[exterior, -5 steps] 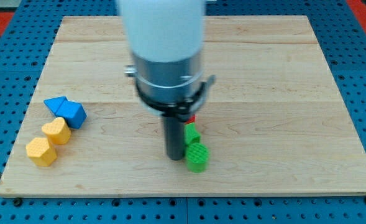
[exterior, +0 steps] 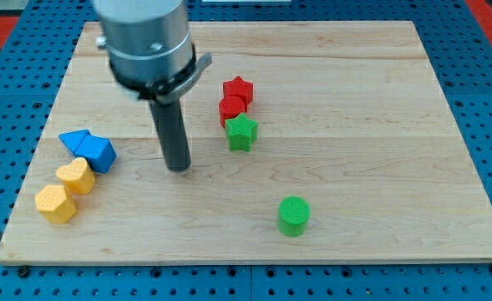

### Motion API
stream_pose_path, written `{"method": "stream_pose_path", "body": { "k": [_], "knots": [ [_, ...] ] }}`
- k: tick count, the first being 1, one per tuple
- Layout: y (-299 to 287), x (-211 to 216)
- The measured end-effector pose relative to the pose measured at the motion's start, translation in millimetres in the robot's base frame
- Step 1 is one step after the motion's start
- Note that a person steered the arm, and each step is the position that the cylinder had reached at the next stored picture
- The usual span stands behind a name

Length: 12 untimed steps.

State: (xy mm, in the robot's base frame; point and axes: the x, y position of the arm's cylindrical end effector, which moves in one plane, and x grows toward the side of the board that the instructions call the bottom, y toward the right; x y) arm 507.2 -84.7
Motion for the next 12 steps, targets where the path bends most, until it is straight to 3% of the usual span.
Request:
{"method": "stream_pose_path", "body": {
  "k": [3,4,5,6,7,8,9,10,12],
  "knots": [
    [123,-56],
    [151,-3],
    [227,79],
    [149,107],
    [101,44],
    [114,15],
    [68,50],
    [95,83],
    [157,2]
  ]
}}
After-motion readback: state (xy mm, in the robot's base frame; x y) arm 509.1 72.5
